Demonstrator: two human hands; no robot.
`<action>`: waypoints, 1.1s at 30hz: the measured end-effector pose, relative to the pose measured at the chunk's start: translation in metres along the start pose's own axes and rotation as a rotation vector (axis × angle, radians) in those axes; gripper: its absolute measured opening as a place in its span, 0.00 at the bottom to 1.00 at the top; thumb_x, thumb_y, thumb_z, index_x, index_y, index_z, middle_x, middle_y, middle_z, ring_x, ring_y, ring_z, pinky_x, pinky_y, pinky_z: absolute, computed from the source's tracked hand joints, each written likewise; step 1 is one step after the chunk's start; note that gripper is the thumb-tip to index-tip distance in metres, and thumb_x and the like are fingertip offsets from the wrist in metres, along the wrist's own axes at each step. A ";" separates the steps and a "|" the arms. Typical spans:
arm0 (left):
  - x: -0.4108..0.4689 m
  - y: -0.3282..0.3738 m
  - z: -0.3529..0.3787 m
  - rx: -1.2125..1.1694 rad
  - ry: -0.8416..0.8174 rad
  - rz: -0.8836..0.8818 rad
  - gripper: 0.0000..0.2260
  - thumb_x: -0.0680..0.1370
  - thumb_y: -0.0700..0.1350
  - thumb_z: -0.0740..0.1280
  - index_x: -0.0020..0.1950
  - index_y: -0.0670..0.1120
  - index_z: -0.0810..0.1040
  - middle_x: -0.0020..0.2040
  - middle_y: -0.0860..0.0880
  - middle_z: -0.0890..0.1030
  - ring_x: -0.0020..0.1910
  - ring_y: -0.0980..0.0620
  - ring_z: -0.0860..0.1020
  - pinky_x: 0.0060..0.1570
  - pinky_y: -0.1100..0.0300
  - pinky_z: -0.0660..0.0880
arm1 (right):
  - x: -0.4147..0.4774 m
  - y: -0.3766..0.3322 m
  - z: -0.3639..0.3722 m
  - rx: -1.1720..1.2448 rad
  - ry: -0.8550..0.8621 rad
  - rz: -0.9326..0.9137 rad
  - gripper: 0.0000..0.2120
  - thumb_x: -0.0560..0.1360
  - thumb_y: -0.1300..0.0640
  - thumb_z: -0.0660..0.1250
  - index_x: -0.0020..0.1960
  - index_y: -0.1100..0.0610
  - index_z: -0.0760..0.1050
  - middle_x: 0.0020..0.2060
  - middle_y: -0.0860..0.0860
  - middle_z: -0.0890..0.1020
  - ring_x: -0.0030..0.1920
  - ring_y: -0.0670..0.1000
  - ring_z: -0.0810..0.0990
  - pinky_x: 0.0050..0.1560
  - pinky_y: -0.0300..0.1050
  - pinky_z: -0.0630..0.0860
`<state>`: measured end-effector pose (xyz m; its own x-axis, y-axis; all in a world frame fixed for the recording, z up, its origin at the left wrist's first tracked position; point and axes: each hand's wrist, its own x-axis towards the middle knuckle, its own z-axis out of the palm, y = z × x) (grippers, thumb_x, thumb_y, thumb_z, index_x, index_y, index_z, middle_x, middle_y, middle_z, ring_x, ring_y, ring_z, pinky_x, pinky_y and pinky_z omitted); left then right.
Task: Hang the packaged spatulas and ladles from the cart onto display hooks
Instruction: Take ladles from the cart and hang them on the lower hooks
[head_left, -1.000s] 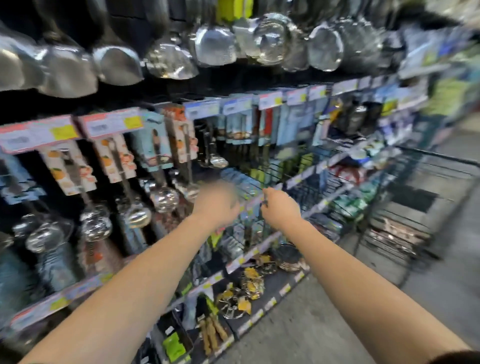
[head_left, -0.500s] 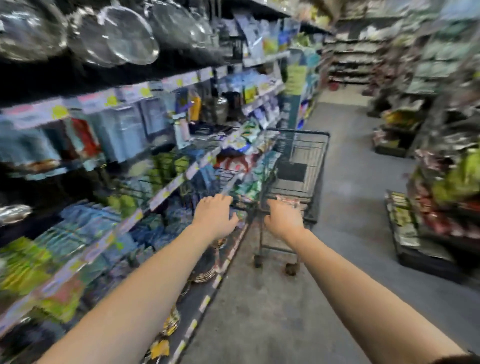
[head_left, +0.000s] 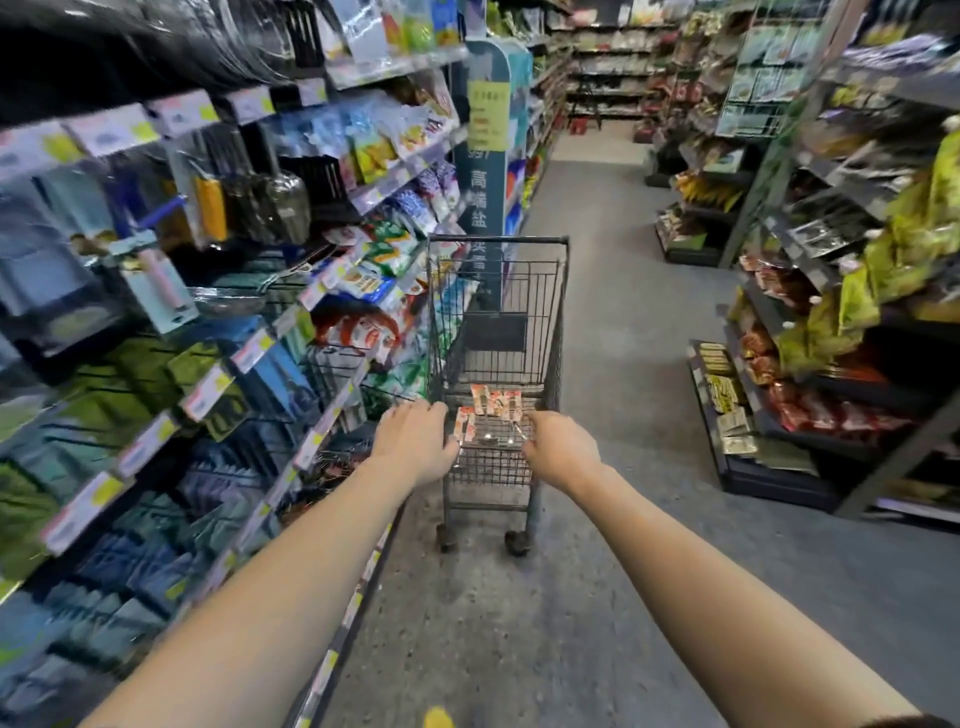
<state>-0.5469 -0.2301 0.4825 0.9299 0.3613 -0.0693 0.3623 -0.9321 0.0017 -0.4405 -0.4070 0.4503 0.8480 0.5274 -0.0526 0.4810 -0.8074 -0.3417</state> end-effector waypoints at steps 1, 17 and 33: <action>0.019 0.000 0.004 -0.001 -0.006 -0.001 0.23 0.83 0.57 0.59 0.74 0.47 0.71 0.68 0.43 0.76 0.67 0.41 0.75 0.67 0.47 0.72 | 0.019 0.006 0.004 0.005 -0.006 0.012 0.17 0.77 0.55 0.63 0.65 0.56 0.76 0.60 0.55 0.82 0.57 0.59 0.82 0.54 0.53 0.82; 0.335 -0.043 0.085 -0.056 -0.224 0.032 0.21 0.83 0.55 0.59 0.72 0.45 0.71 0.66 0.42 0.77 0.63 0.42 0.78 0.61 0.48 0.76 | 0.330 0.063 0.082 0.113 -0.194 0.227 0.20 0.77 0.56 0.64 0.69 0.54 0.75 0.51 0.54 0.86 0.48 0.55 0.85 0.53 0.55 0.84; 0.544 -0.032 0.228 -0.193 -0.488 -0.164 0.18 0.82 0.50 0.63 0.69 0.44 0.73 0.65 0.41 0.76 0.64 0.38 0.76 0.62 0.44 0.76 | 0.541 0.161 0.191 0.123 -0.488 0.299 0.18 0.80 0.60 0.65 0.69 0.58 0.74 0.57 0.57 0.84 0.47 0.56 0.85 0.52 0.54 0.85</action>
<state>-0.0671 -0.0099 0.2172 0.7390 0.4049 -0.5384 0.5481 -0.8260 0.1312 0.0532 -0.2014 0.1872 0.7285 0.3657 -0.5793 0.1826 -0.9187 -0.3502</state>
